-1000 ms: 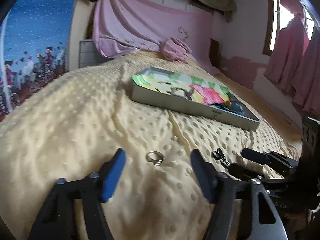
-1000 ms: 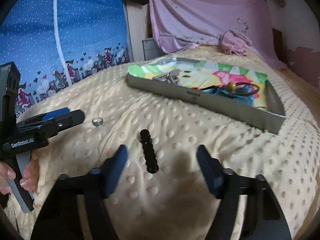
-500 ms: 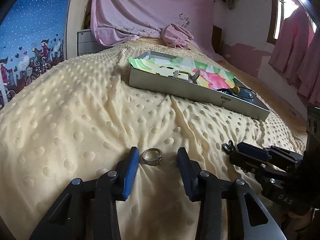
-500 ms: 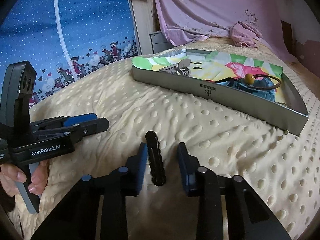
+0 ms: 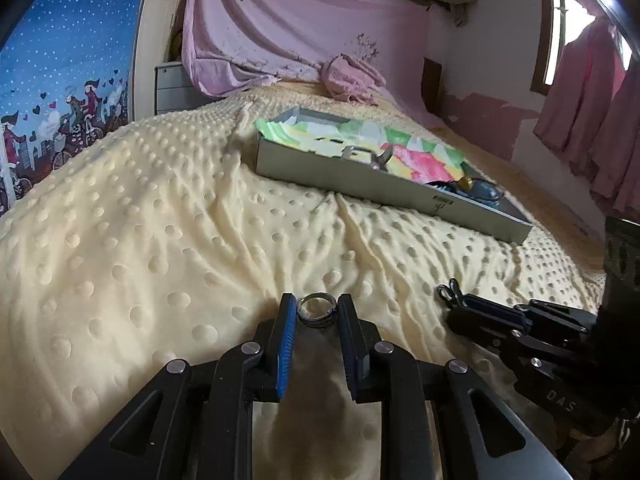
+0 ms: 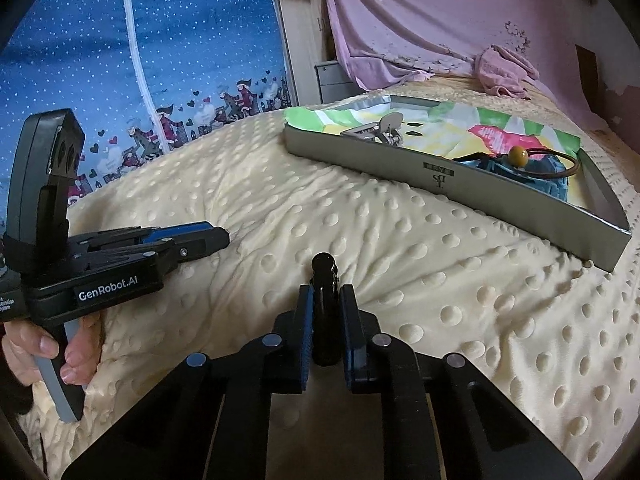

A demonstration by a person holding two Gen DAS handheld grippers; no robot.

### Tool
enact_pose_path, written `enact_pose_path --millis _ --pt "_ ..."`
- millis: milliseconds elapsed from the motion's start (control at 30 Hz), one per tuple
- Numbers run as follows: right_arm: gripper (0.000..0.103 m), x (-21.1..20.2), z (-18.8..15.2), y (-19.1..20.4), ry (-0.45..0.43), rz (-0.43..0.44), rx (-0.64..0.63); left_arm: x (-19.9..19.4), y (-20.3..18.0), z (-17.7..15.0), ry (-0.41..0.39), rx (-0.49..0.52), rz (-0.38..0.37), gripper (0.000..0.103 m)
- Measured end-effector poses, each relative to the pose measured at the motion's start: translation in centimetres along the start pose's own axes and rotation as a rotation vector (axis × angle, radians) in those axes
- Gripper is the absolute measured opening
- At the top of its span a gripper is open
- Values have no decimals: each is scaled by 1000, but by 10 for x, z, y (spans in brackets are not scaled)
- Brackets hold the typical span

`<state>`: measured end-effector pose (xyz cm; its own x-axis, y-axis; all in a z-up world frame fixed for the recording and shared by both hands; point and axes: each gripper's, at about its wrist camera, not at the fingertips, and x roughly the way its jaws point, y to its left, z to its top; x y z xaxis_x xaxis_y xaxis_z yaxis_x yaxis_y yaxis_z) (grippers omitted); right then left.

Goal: Organize jewelry
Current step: 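Carry the silver ring with the left tool over the tray while the right tool carries the beaded piece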

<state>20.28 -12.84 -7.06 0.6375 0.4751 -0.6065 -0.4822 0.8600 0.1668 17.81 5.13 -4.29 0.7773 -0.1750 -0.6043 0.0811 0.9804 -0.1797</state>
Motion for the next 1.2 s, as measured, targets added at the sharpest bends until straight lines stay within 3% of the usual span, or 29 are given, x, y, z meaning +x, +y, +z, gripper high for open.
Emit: enact_pose_path --millis 433,633,1000,1200 --pt "12 -16 -1 -7 -112 25 47 -13 -19 -5 -59 67 -87 20" --pt "12 -24 -1 -14 -159 12 78 -15 -20 2 -78 53 -112 20" --pt "12 -30 39 -36 -256 -24 107 2 -36 70 -218 31 -83 20" --pt "12 -18 81 -62 -308 -75 131 33 -27 106 -228 9 -56 20"
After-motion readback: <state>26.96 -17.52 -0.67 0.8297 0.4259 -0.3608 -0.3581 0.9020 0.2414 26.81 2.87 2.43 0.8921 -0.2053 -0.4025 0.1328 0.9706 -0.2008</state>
